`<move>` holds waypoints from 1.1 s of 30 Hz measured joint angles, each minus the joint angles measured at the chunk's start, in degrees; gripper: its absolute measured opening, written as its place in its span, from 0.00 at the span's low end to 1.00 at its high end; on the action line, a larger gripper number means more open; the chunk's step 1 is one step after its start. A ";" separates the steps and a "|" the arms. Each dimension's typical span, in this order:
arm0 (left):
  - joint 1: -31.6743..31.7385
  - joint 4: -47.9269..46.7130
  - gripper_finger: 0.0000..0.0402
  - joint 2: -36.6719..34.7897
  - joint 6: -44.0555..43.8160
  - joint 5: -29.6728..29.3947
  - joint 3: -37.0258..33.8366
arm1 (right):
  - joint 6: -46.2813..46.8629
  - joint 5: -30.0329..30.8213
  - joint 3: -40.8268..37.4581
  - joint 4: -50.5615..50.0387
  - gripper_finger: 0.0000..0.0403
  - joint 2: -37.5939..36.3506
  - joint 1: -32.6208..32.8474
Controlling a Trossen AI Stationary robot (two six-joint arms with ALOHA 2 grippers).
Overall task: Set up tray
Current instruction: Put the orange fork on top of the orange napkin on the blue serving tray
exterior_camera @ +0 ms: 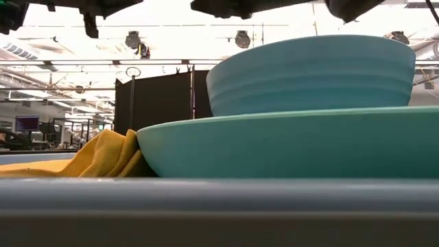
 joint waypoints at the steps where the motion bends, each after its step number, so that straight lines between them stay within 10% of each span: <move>1: -0.61 0.00 0.02 0.00 -1.31 0.02 0.00 | -1.78 2.72 -0.35 -0.06 0.18 0.00 0.93; 22: -7.32 17.31 0.02 16.87 -11.60 -3.53 0.00 | -20.09 28.26 -16.83 30.03 0.18 -7.58 18.86; 28: -8.82 17.25 0.02 16.87 -12.11 -3.42 0.00 | -6.77 26.90 -26.12 20.58 0.18 -21.92 21.86; 33: -9.83 17.25 0.02 16.87 -12.11 -3.43 0.00 | 13.35 9.89 -35.72 6.95 0.18 -38.51 21.74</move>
